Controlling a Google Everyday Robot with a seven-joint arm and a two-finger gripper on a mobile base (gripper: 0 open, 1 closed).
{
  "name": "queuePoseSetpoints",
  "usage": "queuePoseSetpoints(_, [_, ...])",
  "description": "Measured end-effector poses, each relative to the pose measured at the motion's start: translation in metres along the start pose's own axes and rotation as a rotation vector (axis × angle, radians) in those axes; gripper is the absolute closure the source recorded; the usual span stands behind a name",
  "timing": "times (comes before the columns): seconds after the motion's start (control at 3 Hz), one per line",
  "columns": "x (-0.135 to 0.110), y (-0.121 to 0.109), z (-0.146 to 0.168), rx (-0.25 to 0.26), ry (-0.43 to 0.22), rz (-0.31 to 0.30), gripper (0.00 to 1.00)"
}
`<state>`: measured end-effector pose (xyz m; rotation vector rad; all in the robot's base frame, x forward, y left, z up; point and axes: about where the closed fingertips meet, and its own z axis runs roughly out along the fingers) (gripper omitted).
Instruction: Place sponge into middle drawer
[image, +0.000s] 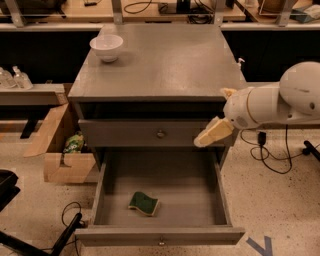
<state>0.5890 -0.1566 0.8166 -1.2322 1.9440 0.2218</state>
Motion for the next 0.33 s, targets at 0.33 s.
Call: queuePoseSetpoints(0.33, [-0.0375,-0.0063,-0.0242,0.051,-0.002,-0.038,0.0])
